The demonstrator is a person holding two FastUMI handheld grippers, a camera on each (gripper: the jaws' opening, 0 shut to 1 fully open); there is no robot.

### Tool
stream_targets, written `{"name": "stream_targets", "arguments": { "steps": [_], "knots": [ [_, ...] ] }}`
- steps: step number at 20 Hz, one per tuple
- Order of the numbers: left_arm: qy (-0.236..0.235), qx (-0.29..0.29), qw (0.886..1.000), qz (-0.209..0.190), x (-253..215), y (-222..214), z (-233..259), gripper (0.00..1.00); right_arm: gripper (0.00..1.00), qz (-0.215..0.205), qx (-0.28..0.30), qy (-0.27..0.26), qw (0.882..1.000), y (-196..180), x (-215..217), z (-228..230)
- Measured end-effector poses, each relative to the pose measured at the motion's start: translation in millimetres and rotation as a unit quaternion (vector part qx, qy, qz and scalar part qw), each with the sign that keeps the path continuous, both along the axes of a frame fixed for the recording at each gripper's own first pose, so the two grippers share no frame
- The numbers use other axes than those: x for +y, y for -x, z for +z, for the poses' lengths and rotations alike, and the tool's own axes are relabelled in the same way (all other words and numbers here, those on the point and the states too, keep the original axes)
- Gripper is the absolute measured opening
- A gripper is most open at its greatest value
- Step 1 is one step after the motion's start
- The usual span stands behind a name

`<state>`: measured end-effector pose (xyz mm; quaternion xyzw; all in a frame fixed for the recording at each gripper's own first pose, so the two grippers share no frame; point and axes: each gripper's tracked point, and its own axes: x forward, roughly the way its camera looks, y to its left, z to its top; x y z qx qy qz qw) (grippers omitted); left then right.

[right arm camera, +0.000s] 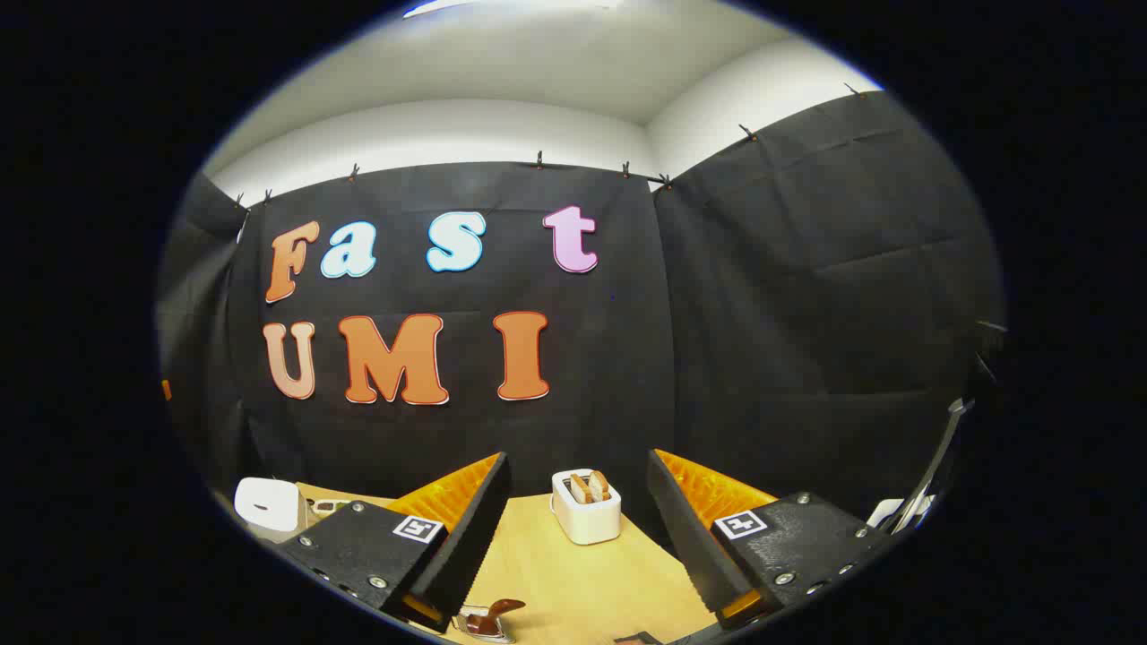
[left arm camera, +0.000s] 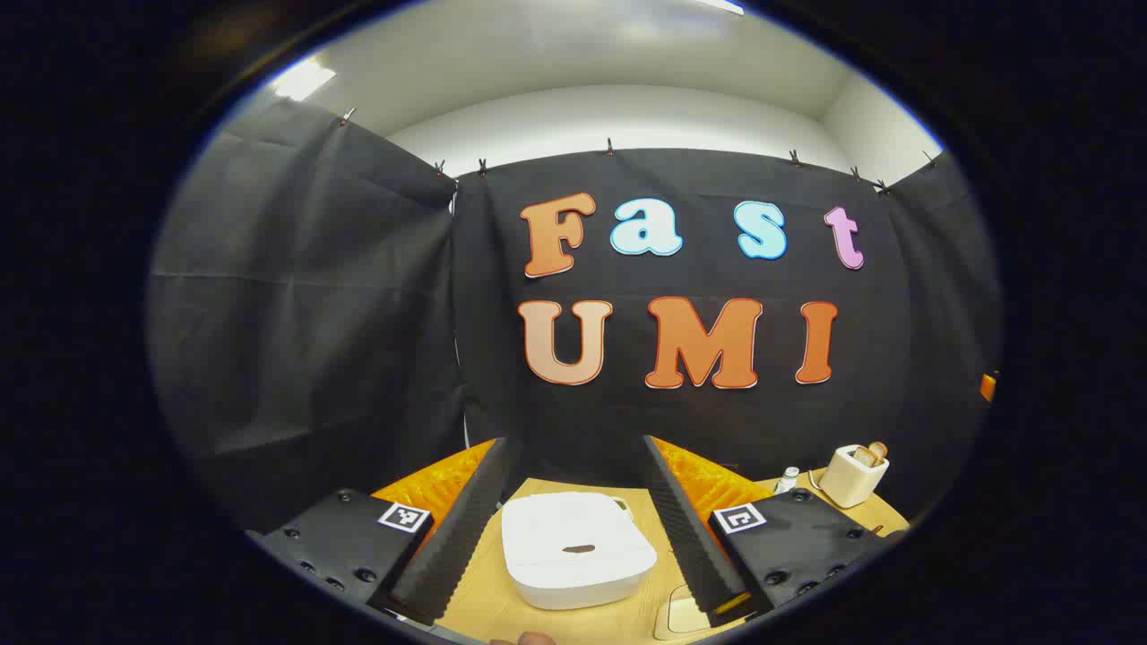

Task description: Close the left gripper, press the button to open the rice cooker; take a wooden spoon from the chopstick holder with the right hand, scoop a spoonful of rice and pour it into the rice cooker, then put the wooden spoon back into the chopstick holder.

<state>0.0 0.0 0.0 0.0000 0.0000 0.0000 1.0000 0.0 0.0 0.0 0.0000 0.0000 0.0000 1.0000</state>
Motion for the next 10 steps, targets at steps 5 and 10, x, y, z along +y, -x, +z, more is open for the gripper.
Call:
{"name": "stream_targets", "arguments": {
  "steps": [5, 10],
  "knots": [
    [0.004, 0.0, 1.0, -0.009, 2, -3, 3, 1.0, 0.95, 0.02, 0.02, -0.02, 0.999, -3, 14, -8],
    [0.009, 0.003, 1.0, -0.007, 4, -7, -1, 0.99, 0.94, 0.02, 0.016, 0.001, 1.0, -3, 16, -9]
  ]
}}
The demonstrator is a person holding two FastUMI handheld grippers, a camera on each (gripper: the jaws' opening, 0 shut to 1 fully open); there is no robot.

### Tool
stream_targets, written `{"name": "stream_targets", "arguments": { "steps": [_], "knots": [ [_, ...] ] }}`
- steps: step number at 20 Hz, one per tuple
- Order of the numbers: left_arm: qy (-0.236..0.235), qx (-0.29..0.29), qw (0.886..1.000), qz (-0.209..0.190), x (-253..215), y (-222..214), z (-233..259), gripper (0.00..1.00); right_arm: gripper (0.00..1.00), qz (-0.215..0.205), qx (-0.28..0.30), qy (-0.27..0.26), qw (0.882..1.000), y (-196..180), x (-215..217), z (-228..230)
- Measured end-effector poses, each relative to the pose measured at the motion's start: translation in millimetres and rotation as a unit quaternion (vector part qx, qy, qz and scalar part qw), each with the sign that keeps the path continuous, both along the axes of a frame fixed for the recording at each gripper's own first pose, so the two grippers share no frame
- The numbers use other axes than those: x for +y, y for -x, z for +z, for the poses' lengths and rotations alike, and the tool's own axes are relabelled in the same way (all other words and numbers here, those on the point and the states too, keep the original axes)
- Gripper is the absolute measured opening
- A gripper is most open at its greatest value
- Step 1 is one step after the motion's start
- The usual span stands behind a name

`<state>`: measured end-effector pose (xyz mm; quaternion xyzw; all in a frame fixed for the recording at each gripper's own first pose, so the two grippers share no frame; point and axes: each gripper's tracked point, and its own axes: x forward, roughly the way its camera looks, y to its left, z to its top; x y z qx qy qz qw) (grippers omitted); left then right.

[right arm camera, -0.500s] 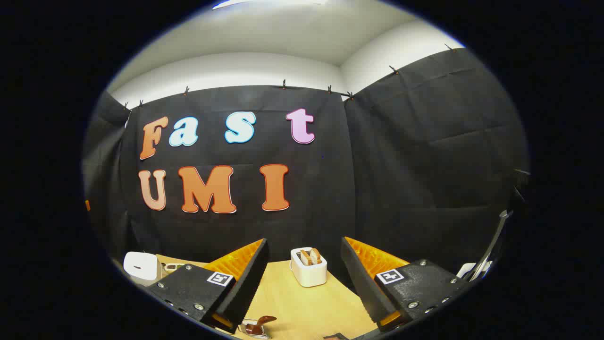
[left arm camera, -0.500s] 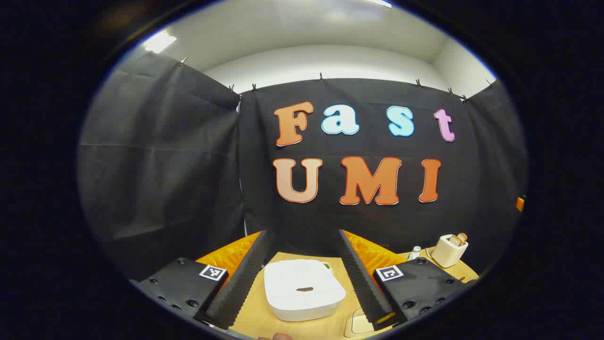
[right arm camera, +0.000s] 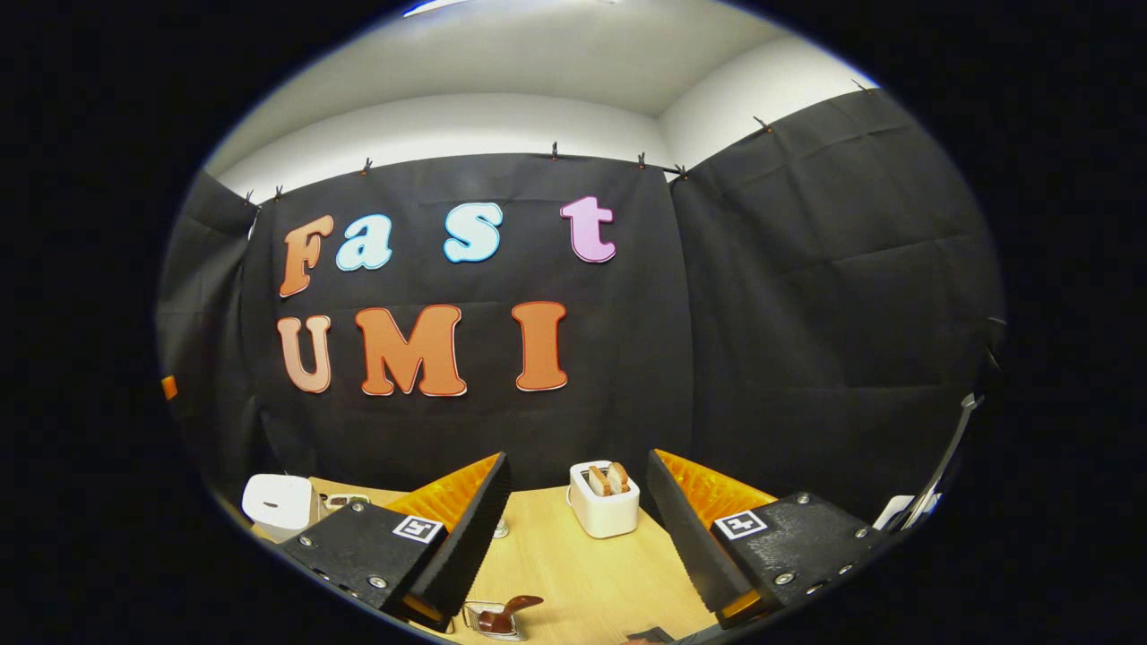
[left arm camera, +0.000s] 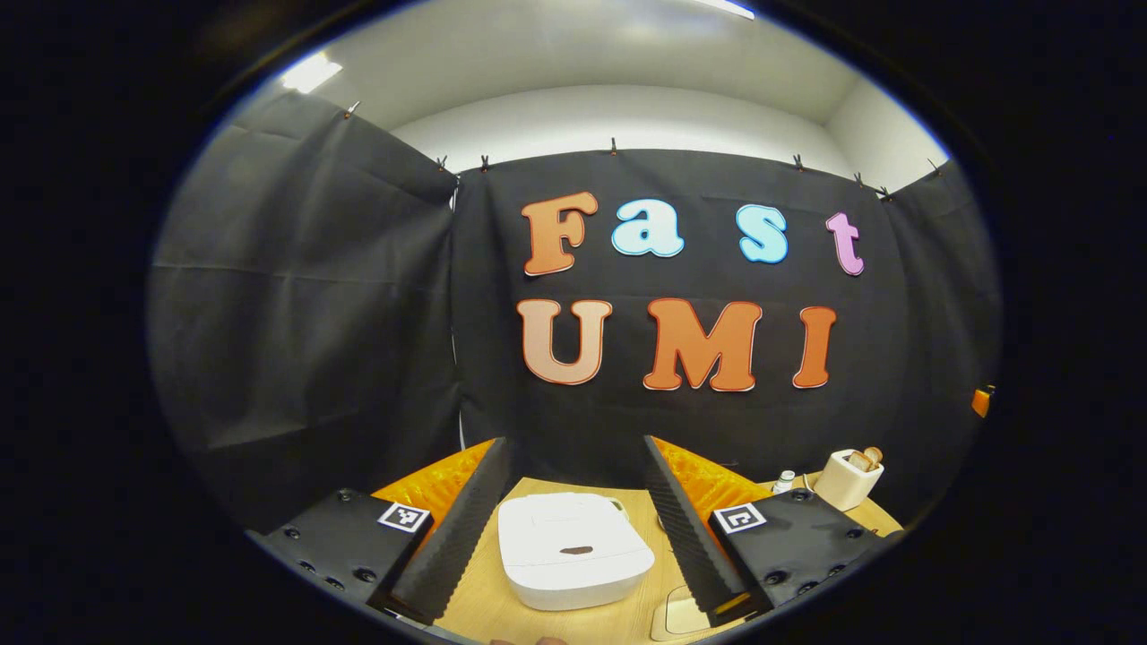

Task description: Close the left gripper, press the button to open the rice cooker; take a wooden spoon from the chopstick holder with the right hand, scoop a spoonful of rice and pour it into the rice cooker, then put the wooden spoon back into the chopstick holder.

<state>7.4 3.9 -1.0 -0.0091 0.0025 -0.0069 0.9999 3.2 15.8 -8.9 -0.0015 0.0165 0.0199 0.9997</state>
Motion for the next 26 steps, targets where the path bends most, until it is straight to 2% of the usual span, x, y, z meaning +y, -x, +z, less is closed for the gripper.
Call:
{"name": "stream_targets", "arguments": {
  "steps": [5, 6, 9, 10, 13, 16, 17, 19, 21, 22, 24, 26],
  "knots": [
    [0.006, 0.001, 1.0, 0.0, 4, 1, 0, 1.0, 0.94, 0.004, -0.012, 0.002, 1.0, 0, 5, 11],
    [0.008, 0.002, 1.0, 0.0, 5, 0, 0, 0.99, 0.99, 0.004, -0.014, 0.004, 1.0, -2, 5, 11],
    [0.017, 0.008, 1.0, -0.004, 6, 1, -4, 1.0, 0.99, 0.002, -0.017, 0.01, 1.0, -2, 6, 13],
    [0.02, 0.008, 1.0, -0.003, 7, 1, -3, 1.0, 0.94, 0.003, -0.018, 0.009, 1.0, -3, 6, 14],
    [0.013, 0.011, 1.0, -0.003, 6, -4, -7, 1.0, 0.95, 0.006, -0.018, 0.011, 1.0, -3, 9, 13],
    [-0.009, 0.015, 1.0, 0.009, 11, -7, -10, 0.6, 0.99, 0.007, -0.014, 0.017, 1.0, -5, 11, 8],
    [-0.012, 0.015, 1.0, 0.007, 8, -7, -11, 0.56, 0.95, 0.009, -0.012, 0.018, 1.0, -5, 13, 7],
    [-0.009, 0.007, 1.0, -0.002, 1, -9, -8, 0.39, 0.95, 0.013, -0.008, 0.021, 1.0, -6, 16, 4],
    [-0.005, 0.007, 1.0, -0.008, -1, -12, -10, 0.11, 0.94, 0.015, -0.007, 0.021, 1.0, -8, 18, 4],
    [-0.005, 0.013, 1.0, -0.011, -4, -14, -14, 0.07, 0.94, 0.016, -0.007, 0.021, 1.0, -8, 19, 4],
    [-0.003, 0.023, 1.0, -0.005, 1, -11, -13, 0.07, 0.94, 0.017, -0.006, 0.021, 1.0, -10, 20, 3],
    [0.002, 0.035, 0.999, -0.017, -4, -20, -16, 0.05, 0.94, 0.018, -0.006, 0.022, 1.0, -12, 23, 2]
  ]
}}
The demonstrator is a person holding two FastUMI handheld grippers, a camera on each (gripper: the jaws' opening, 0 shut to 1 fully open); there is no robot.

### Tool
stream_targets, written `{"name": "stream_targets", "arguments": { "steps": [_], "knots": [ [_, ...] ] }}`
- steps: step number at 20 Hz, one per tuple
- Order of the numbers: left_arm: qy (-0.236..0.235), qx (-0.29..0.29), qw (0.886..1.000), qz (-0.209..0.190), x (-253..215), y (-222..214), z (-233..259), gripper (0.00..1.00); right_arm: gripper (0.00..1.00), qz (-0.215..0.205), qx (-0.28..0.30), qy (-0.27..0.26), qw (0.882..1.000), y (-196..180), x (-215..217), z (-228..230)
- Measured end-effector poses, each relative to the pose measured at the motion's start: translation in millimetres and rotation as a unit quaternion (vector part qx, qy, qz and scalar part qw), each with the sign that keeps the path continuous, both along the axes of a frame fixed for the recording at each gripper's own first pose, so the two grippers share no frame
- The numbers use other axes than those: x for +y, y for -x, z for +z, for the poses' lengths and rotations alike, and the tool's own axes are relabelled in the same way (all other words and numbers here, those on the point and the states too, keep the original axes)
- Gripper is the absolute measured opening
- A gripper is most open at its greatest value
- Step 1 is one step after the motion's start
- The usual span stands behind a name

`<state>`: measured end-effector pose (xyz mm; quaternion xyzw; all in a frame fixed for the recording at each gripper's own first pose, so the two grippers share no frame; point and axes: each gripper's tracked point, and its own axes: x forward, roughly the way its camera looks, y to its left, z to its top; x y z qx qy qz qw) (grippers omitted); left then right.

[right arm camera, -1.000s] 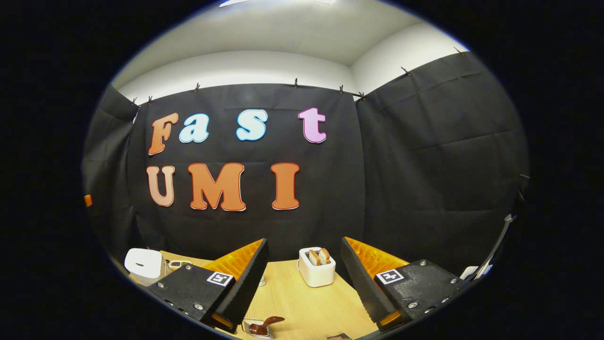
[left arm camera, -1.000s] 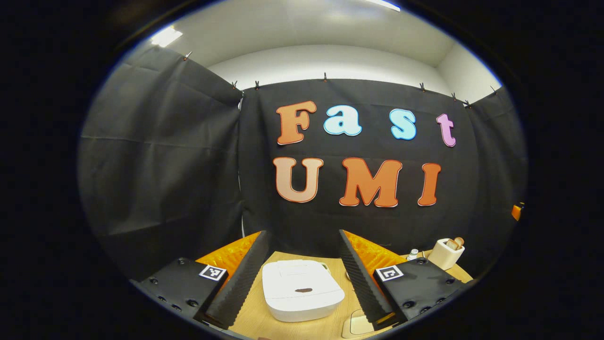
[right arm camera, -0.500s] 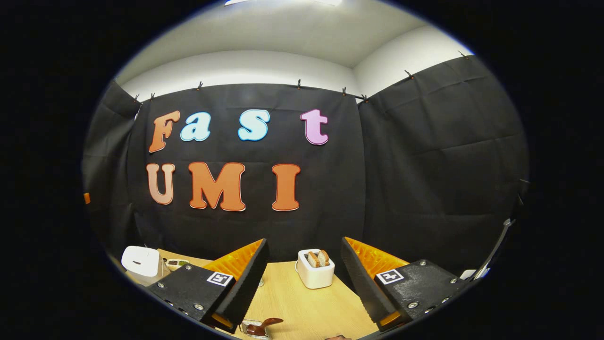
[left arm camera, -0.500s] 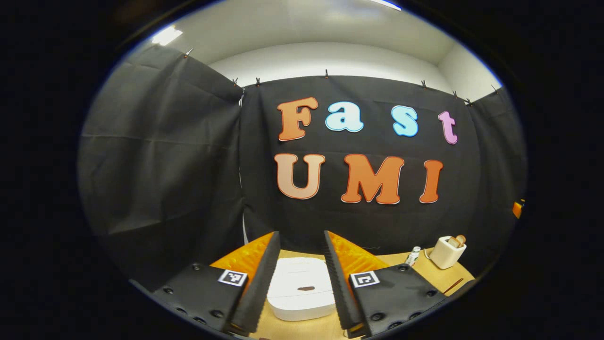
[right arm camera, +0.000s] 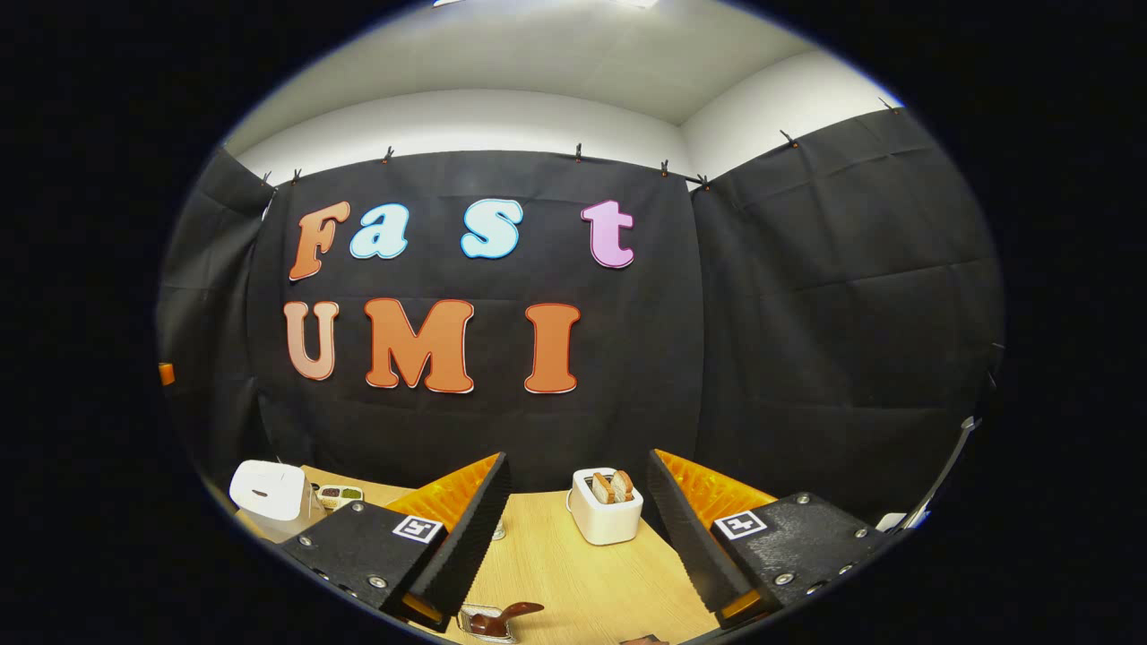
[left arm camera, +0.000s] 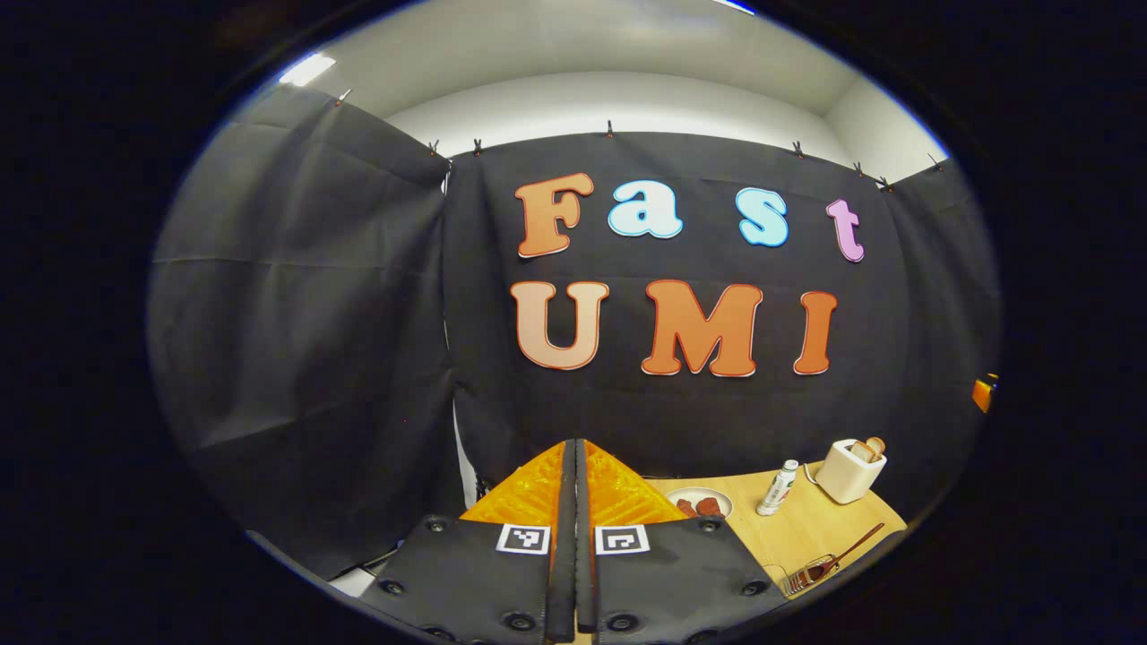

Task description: Close the left gripper, press the button to open the rice cooker; take a wooden spoon from the chopstick holder with the right hand, scoop a spoonful of rice and pour it into the rice cooker, then put the wooden spoon back into the chopstick holder.

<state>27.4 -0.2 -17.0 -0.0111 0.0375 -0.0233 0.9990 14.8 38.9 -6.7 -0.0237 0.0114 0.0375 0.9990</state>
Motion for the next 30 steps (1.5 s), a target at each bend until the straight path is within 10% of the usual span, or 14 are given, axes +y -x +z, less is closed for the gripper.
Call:
{"name": "stream_targets", "arguments": {
  "steps": [16, 30],
  "knots": [
    [0.0, 0.144, 0.988, -0.047, -14, -113, -154, 0.05, 0.95, -0.019, 0.031, 0.025, 0.999, -14, 8, -26],
    [-0.004, 0.276, 0.96, -0.053, -15, -130, -282, 0.04, 0.95, -0.046, 0.066, 0.057, 0.995, -14, 0, -51]
  ]
}}
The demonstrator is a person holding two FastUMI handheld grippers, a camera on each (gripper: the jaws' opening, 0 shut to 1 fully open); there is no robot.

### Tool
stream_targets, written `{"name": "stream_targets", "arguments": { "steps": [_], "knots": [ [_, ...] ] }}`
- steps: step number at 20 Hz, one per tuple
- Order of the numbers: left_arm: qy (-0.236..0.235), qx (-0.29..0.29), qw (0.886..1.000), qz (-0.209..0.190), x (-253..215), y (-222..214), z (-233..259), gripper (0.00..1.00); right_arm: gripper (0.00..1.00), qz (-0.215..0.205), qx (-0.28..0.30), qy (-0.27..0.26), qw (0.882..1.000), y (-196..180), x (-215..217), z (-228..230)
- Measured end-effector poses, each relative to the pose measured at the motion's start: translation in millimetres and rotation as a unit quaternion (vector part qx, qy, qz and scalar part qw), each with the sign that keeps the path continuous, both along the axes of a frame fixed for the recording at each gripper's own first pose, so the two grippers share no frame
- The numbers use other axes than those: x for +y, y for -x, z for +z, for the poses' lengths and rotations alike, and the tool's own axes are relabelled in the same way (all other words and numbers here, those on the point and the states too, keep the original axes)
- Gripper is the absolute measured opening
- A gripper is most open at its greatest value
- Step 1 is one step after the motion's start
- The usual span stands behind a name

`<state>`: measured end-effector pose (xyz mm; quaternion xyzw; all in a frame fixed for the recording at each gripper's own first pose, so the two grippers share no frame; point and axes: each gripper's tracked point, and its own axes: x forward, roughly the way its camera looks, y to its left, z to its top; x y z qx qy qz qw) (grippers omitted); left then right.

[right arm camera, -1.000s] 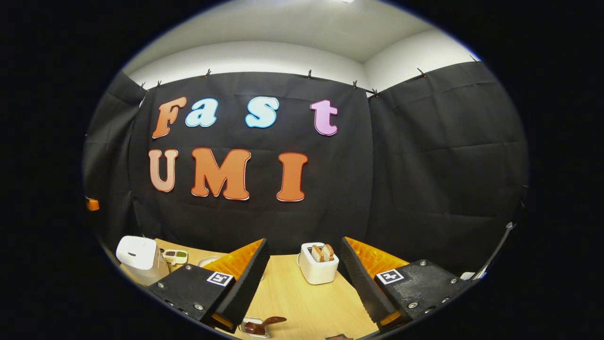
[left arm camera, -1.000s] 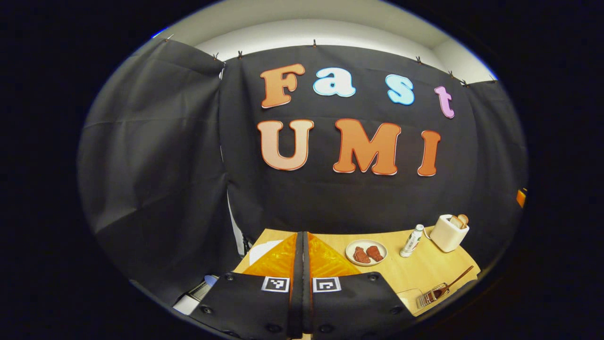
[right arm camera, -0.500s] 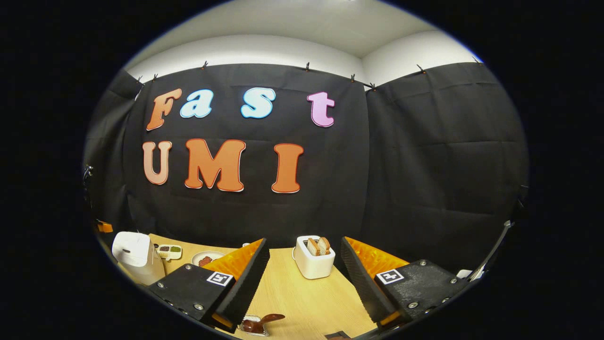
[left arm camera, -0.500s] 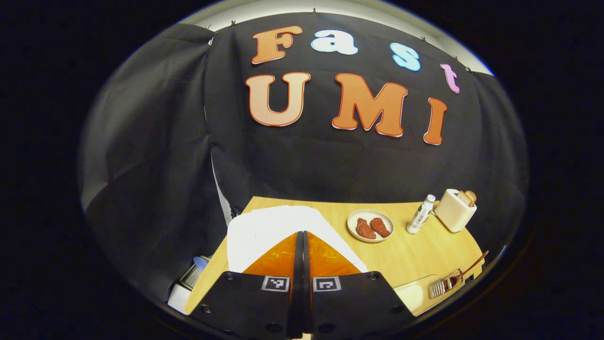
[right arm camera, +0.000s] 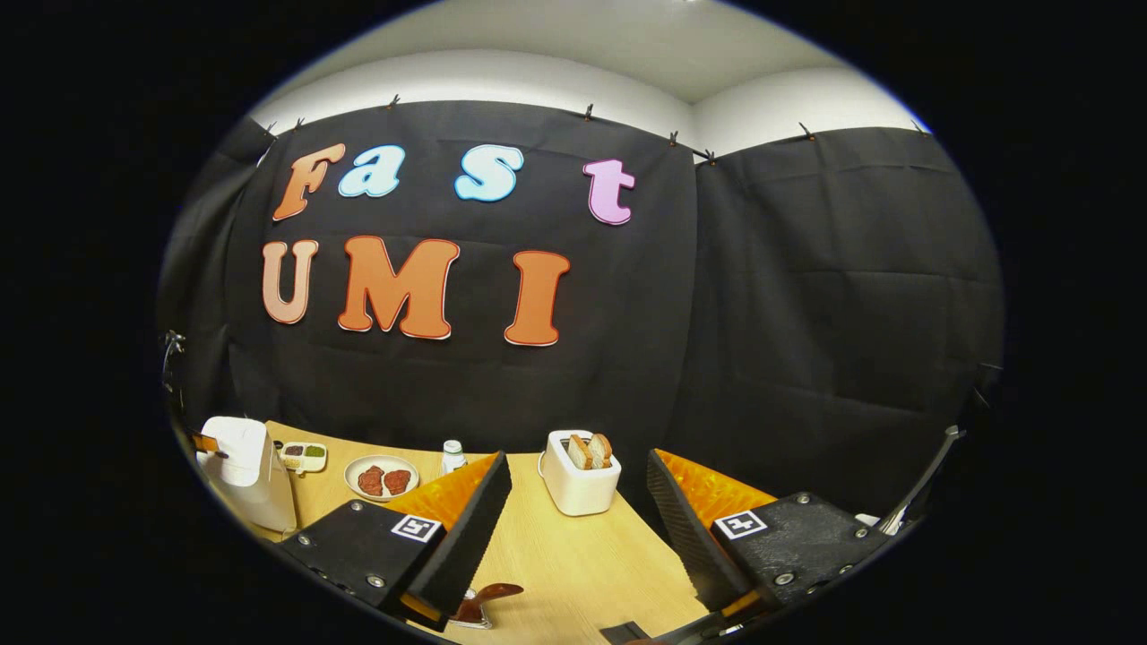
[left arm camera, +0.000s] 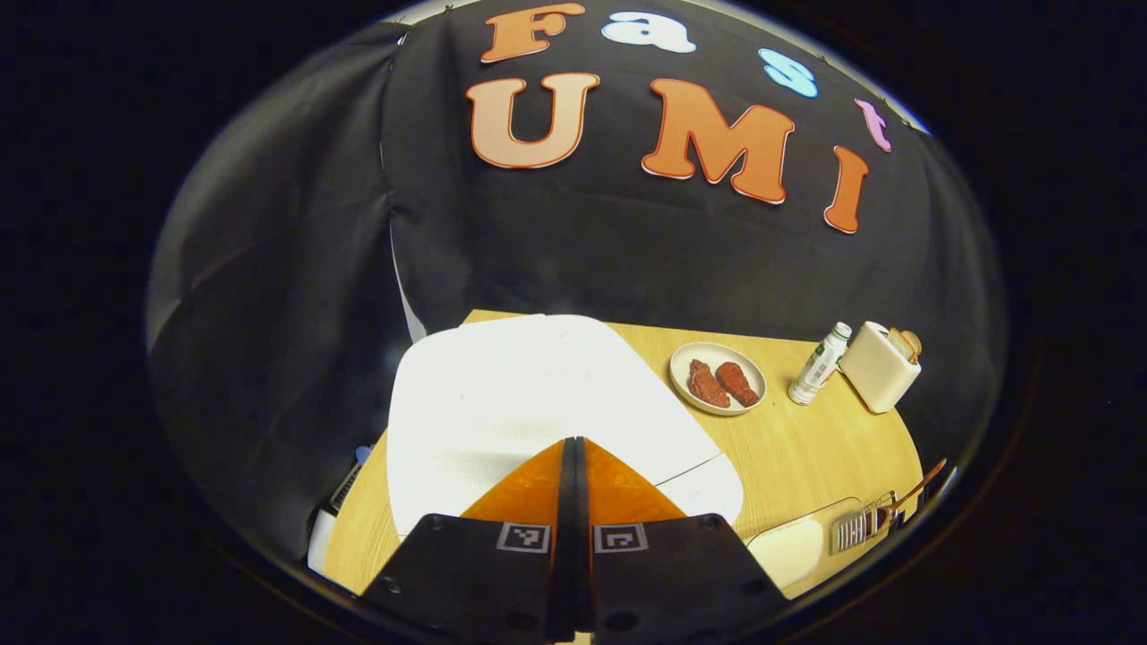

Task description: Close the left gripper, press the button to open the rice cooker; take a wooden spoon from the chopstick holder with the right hand, scoop a spoonful of rice and pour it into the rice cooker, then put the wooden spoon back into the chopstick holder.

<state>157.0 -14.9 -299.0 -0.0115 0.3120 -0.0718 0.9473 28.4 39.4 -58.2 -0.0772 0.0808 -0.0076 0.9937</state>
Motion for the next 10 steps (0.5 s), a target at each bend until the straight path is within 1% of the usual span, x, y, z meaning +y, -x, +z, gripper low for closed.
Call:
{"name": "stream_targets", "arguments": {
  "steps": [2, 3, 4, 5, 8, 10],
  "knots": [
    [-0.009, 0.013, 1.0, -0.001, 2, 4, -5, 0.04, 0.95, -0.001, 0.005, -0.001, 1.0, 0, 0, -3],
    [-0.014, 0.008, 1.0, -0.004, 1, 4, -6, 0.05, 0.95, 0.001, 0.007, -0.001, 1.0, 0, 1, -4],
    [-0.023, 0.016, 1.0, -0.011, 1, 5, -8, 0.06, 0.95, 0.003, 0.008, 0.0, 1.0, 1, 2, -4],
    [-0.026, 0.03, 0.999, -0.013, 3, 6, -16, 0.04, 0.95, 0.004, 0.011, 0.001, 1.0, 0, 3, -6],
    [-0.01, 0.022, 1.0, -0.007, 4, 2, -9, 0.06, 0.95, 0.009, 0.016, 0.002, 1.0, 4, 6, -11],
    [-0.02, 0.013, 1.0, -0.007, 4, 3, -5, 0.05, 0.95, 0.011, 0.018, -0.003, 1.0, 5, 6, -11]
  ]
}}
